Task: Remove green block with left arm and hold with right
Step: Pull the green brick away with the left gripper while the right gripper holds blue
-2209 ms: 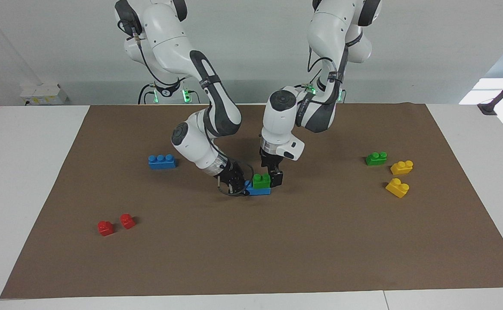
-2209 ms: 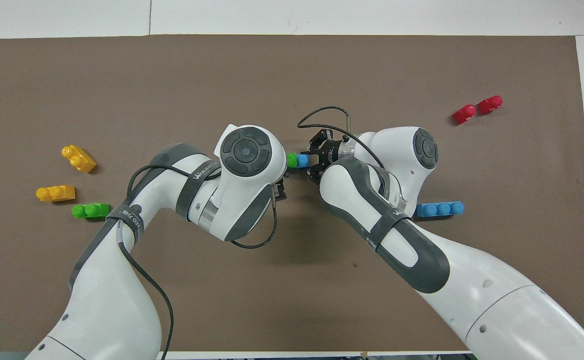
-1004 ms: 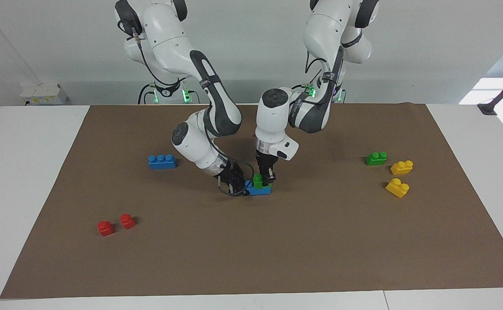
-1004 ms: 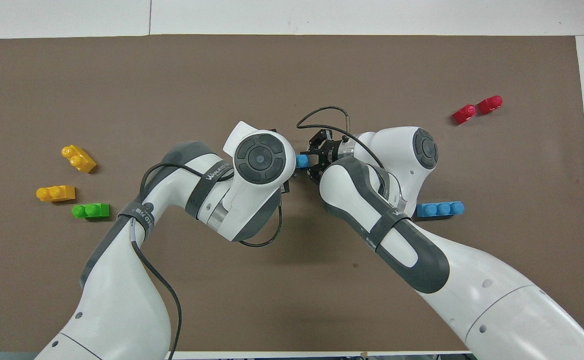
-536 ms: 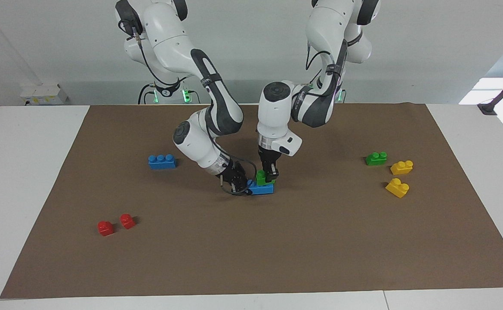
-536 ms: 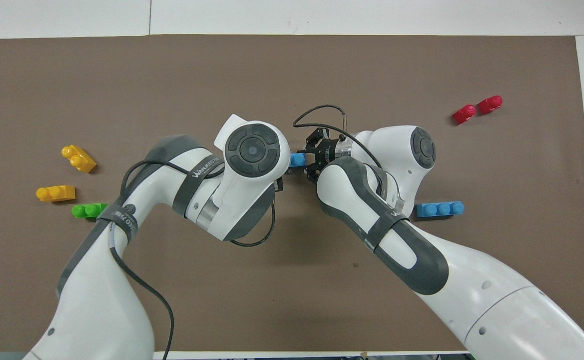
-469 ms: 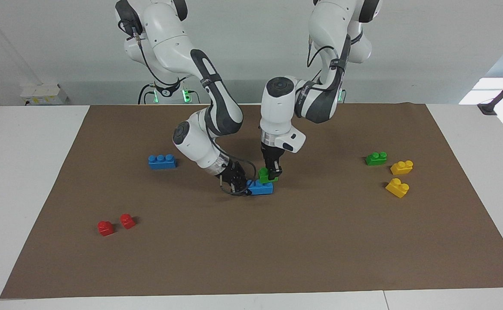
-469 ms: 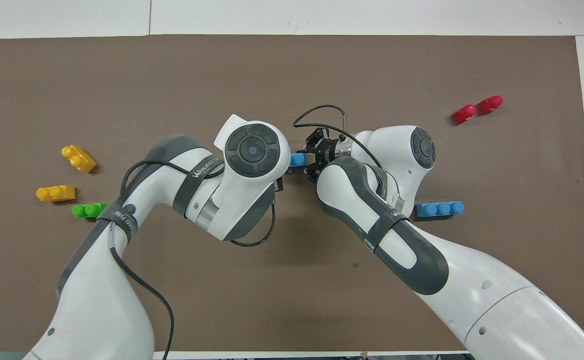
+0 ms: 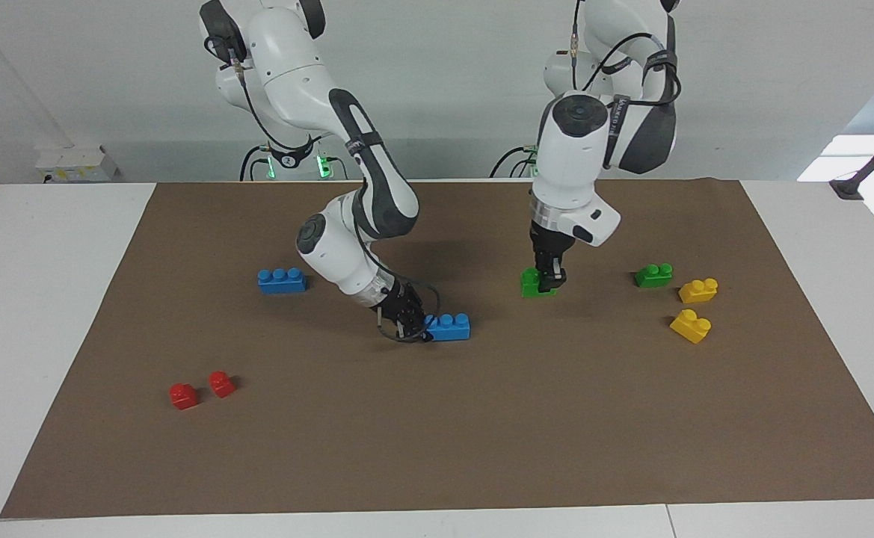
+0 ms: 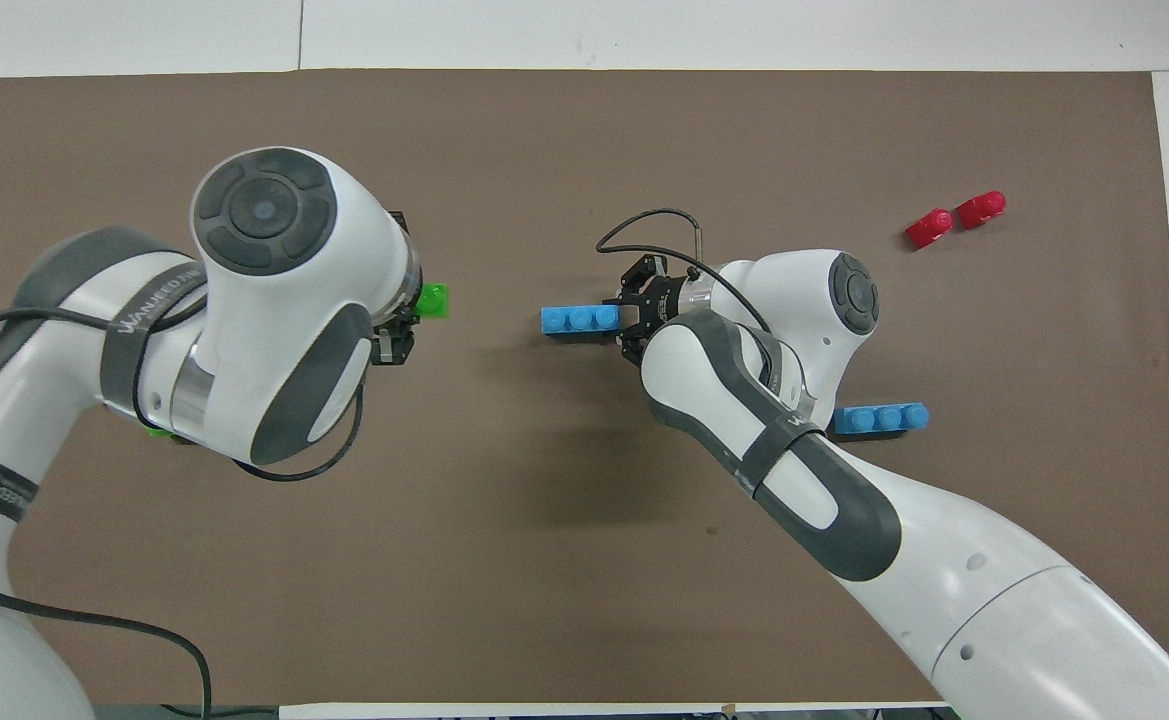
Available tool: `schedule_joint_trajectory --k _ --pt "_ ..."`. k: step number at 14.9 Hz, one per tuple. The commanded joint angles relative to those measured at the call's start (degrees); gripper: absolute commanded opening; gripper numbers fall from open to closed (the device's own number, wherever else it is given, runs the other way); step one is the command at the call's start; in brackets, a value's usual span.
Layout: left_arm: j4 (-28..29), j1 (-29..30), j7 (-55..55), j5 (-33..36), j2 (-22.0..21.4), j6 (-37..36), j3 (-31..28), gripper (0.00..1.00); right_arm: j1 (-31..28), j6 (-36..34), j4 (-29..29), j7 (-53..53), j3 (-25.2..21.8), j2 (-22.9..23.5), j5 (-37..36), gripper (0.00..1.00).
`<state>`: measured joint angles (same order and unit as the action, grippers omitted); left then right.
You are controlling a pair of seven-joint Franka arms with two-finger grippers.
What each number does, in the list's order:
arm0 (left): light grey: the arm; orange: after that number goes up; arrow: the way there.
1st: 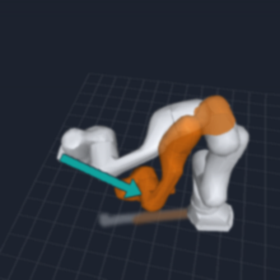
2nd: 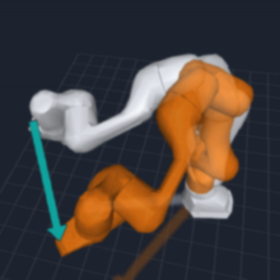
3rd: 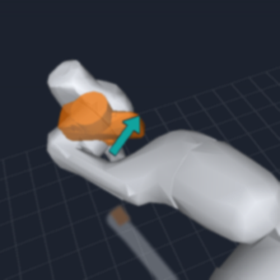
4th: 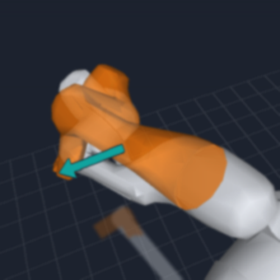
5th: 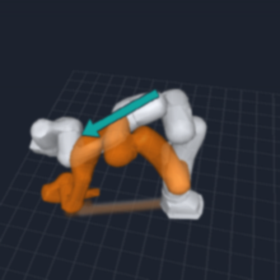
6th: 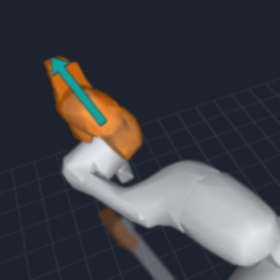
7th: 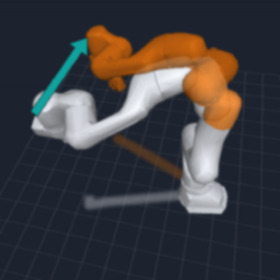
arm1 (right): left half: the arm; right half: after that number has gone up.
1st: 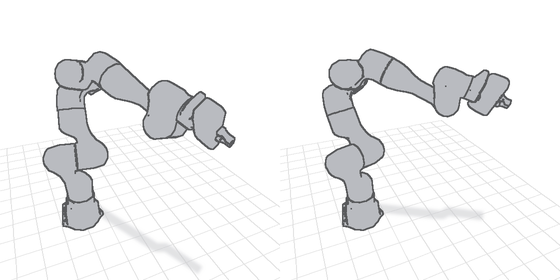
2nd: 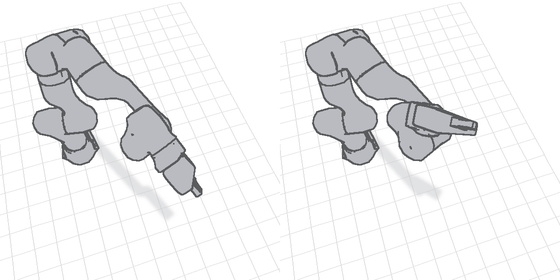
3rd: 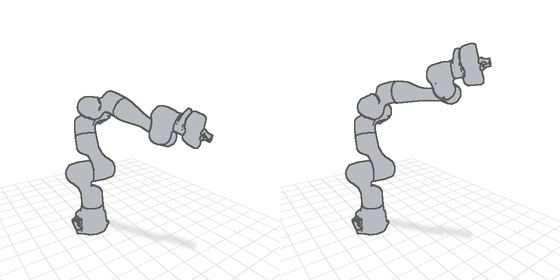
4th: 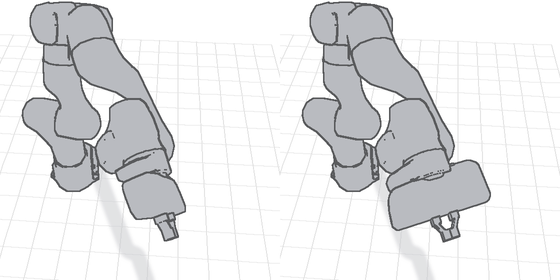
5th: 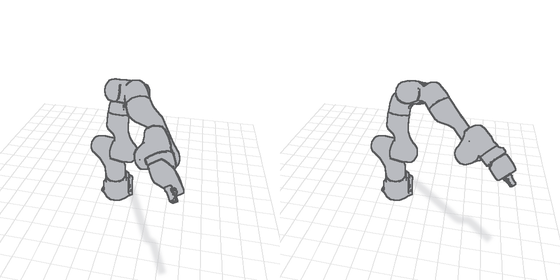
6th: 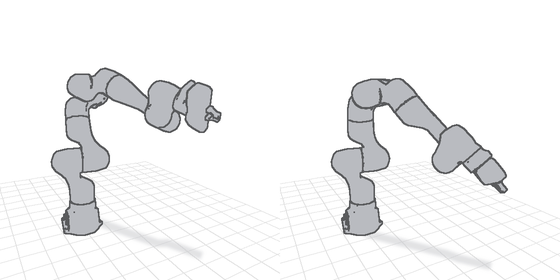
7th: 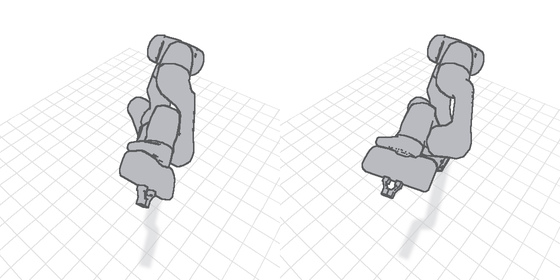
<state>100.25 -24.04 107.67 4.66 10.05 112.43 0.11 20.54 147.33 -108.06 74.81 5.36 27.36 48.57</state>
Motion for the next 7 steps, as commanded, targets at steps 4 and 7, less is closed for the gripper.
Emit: schedule_joint_trajectory --k 4,7 --pt "10.5 10.3 -33.9 -1.2 -4.8 2.0 0.5 0.0 -9.5 -12.7 6.4 -2.3 0.3 -0.9 -5.5 0.0" --pt "18.3 13.0 -48.0 -1.2 -7.1 8.4 0.5 0.0 -16.0 -19.9 9.0 -9.0 0.4 -1.4 -6.6 0.0"
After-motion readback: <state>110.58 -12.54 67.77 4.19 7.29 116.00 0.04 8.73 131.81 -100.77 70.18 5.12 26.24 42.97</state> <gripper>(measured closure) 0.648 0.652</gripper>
